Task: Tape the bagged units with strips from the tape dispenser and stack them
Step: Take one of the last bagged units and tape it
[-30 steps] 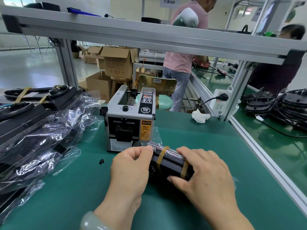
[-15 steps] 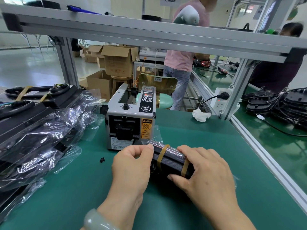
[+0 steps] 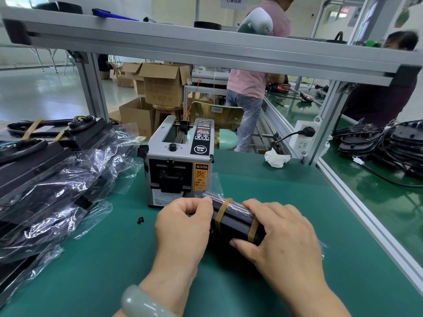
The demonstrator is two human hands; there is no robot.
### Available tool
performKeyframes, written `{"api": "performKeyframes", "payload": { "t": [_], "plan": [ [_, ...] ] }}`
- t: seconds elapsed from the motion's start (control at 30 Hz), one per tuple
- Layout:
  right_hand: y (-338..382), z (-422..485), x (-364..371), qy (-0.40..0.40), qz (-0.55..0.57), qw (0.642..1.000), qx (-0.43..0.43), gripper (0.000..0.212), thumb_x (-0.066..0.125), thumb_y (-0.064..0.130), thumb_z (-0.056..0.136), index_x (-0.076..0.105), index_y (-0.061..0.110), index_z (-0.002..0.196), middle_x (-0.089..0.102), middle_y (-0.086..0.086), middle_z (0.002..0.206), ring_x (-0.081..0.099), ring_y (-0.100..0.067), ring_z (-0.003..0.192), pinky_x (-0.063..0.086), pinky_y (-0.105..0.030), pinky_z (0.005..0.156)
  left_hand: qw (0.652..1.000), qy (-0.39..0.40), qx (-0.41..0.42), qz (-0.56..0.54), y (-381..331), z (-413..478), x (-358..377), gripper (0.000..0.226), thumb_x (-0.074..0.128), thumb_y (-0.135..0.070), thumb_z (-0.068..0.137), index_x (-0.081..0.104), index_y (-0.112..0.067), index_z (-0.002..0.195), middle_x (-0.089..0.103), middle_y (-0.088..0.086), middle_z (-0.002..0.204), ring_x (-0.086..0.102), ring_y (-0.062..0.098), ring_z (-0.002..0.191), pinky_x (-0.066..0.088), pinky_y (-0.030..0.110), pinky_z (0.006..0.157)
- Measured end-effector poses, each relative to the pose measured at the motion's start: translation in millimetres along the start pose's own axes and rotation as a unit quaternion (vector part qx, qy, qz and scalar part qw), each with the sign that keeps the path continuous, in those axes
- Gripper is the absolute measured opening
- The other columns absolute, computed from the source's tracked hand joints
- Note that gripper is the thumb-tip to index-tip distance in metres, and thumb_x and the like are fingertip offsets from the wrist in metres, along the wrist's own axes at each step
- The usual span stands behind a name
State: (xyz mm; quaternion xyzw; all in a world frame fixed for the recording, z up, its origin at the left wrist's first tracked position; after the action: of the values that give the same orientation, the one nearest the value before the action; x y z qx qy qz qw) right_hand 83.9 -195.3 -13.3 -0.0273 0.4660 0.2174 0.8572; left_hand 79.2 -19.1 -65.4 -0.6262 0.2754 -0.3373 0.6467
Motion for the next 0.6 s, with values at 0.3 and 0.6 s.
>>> {"api": "performKeyframes", "payload": {
  "t": [0.3,0.6],
  "plan": [
    [1.2,-0.3,0.0,-0.002,-0.006,1.000,-0.002,0.060,0.088,0.051,0.039,0.066,0.031,0.090,0.063,0.012,0.077,0.051,-0.021,0.064,0.046,-0.034,0.055,0.999,-0.010,0.025,0.044,-1.5,1.7,-0.5,0.021,0.072,-0.023,0.079,0.064,-0.017,0.060,0.057,-0.021,0.045,0.050,-0.007,0.044,0.035,0.005,0.042],
    [2.1,-0.3,0.0,-0.007,-0.002,1.000,-0.008,0.062,0.089,0.050,0.036,0.066,0.031,0.090,0.062,0.013,0.074,0.050,-0.020,0.063,0.044,-0.033,0.054,0.994,0.033,-0.089,-0.053,18.2,10.5,2.5,0.026,0.075,-0.017,0.078,0.060,-0.017,0.099,0.064,-0.004,0.083,0.059,0.005,0.072,0.041,0.019,0.058]
  ]
}}
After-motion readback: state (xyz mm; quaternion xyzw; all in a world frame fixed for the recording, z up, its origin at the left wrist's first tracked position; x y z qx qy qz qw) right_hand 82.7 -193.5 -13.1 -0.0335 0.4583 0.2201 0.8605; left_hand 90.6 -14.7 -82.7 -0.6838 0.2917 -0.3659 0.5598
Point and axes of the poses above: each hand's wrist, its own z-axis towards the middle knuckle, its own x-axis out of the palm, y = z × x, the point moved 9 cm from there along z, towards the middle knuckle
